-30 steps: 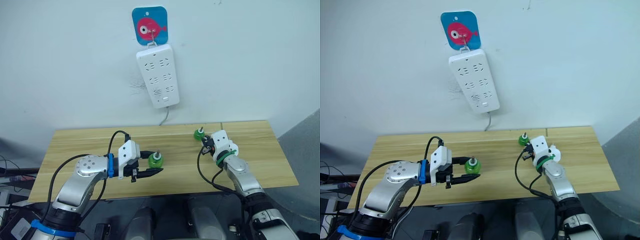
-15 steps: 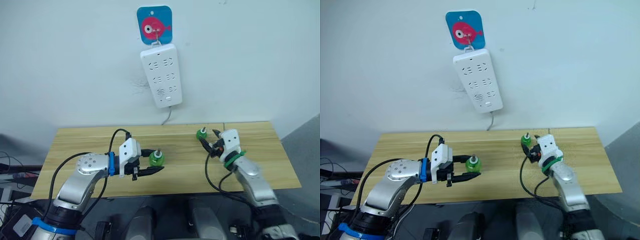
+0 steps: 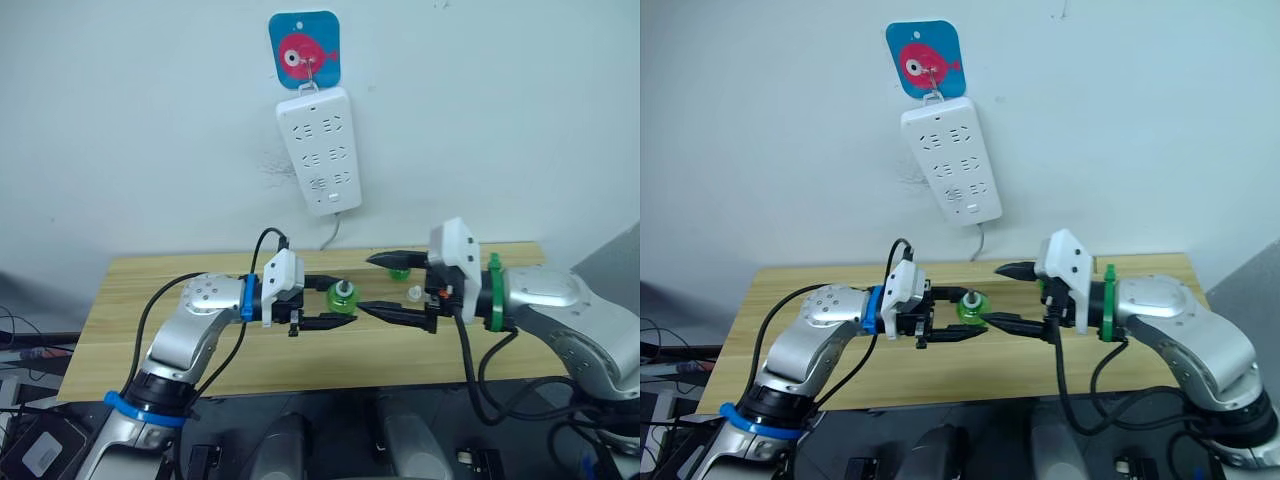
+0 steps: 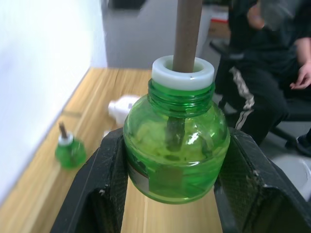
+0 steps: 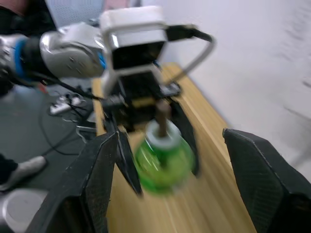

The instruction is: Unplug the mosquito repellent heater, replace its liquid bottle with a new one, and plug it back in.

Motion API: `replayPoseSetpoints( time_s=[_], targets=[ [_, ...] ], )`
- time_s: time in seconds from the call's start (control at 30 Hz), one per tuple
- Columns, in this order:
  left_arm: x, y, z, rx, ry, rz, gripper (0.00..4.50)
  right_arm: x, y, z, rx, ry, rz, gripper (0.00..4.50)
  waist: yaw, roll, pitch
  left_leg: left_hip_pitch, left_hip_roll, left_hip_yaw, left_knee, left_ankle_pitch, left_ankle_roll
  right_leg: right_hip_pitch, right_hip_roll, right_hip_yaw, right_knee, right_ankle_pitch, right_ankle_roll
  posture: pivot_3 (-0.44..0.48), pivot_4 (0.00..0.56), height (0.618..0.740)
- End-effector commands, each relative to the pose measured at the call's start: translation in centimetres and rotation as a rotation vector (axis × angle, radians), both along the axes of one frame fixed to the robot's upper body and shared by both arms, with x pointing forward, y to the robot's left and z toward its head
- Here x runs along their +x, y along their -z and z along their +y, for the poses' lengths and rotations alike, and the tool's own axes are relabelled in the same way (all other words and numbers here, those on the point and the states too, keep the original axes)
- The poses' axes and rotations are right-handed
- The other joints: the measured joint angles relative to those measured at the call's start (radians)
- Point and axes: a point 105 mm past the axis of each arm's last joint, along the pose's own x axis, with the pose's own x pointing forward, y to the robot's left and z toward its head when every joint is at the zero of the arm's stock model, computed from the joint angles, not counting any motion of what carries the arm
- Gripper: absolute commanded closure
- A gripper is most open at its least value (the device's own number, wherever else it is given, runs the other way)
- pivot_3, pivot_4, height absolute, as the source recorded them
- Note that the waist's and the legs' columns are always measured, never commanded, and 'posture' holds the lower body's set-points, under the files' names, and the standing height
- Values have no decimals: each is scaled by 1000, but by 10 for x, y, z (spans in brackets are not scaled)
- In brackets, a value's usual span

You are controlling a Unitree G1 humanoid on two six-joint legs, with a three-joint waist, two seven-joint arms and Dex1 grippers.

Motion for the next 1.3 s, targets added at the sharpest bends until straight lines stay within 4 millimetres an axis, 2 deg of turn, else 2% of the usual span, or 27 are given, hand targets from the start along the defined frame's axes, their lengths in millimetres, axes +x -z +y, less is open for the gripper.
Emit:
replayPoseSetpoints(
  time_s=[0.03, 0.23, 0.27, 0.33, 0.53, 0.7, 0.93, 1.0, 1.1, 1.17, 1.23, 1.3],
  targets=[
    [0, -5, -2, -21, 21, -20, 2228, -3, -2, 5, -6, -34, -6, 937, 0, 0, 0, 0, -1, 0, 0, 0, 0, 0, 0, 0, 0, 0, 0, -192, 195, 740],
    [1, -3, -3, -31, 24, -26, 2228, 1, 1, 9, 2, -20, 0, 937, 1, 0, 0, 0, -2, -1, 0, 0, 1, -1, -2, 0, 0, 0, 0, -186, 186, 740],
    [0, -3, -3, -32, 25, -28, 2228, 2, 1, 9, 8, -18, 0, 1103, 1, 0, 0, 0, -2, -1, 0, 0, 1, -1, -2, 0, 0, 0, 0, -185, 185, 740],
    [0, -3, -3, -34, 26, -31, 2228, 3, 0, 11, 16, -15, 0, 1528, 1, 0, 0, 0, -2, -1, 0, 0, 1, -1, -2, 0, 0, 0, 0, -185, 183, 740],
    [1, -5, -5, -51, 25, -33, 2228, 2, 6, 13, -14, -21, -9, 3706, 1, 0, 0, 0, -2, -1, 0, 0, 0, -1, -2, 1, 0, 0, 0, -183, 181, 740],
    [2, -9, -7, -78, 13, -26, 2228, 2, 8, 11, -38, -21, -44, 3716, 1, 0, 0, 0, -2, -1, 0, 0, 0, -1, -2, 0, 0, 0, 0, -183, 179, 740],
    [3, -19, -6, -150, -2, -17, 2228, 9, -1, 0, 4, 34, -51, 3716, 1, 0, -2, 0, -2, -1, 1, 0, 0, -1, -2, 1, 1, 0, 0, -188, 163, 740],
    [4, -15, -4, -126, -1, -23, 1520, 11, -3, -6, 18, 57, -43, 3716, 1, 0, -4, 0, -2, -1, 1, 0, 0, -1, -2, 1, 1, 0, 0, -190, 160, 740],
    [6, -9, 0, -94, -24, -15, 756, 15, -7, -13, 46, 91, -36, 3716, 1, 0, -5, 0, -2, -1, 1, 0, 0, -1, -2, 1, 1, 0, 0, -196, 151, 740],
    [6, -2, 5, -69, -42, 53, 171, 18, -14, -19, 99, 132, -15, 3716, 0, 0, -6, 0, -2, 0, 1, 0, 0, -1, -2, 1, 1, 1, 0, -201, 141, 740],
    [6, 0, 8, -85, -72, 131, 131, 23, -22, -27, 192, 191, 32, 3716, -1, 0, -10, 0, -2, 0, 1, 0, 0, -1, -2, 1, 1, 1, 0, -197, 134, 740],
    [6, -7, 6, -139, -101, 218, 131, 26, -27, -35, 287, 250, 93, 3716, -1, 0, -13, 0, -2, 0, 1, 0, 0, -1, -2, 1, 2, 1, 0, -192, 129, 740]
  ],
)
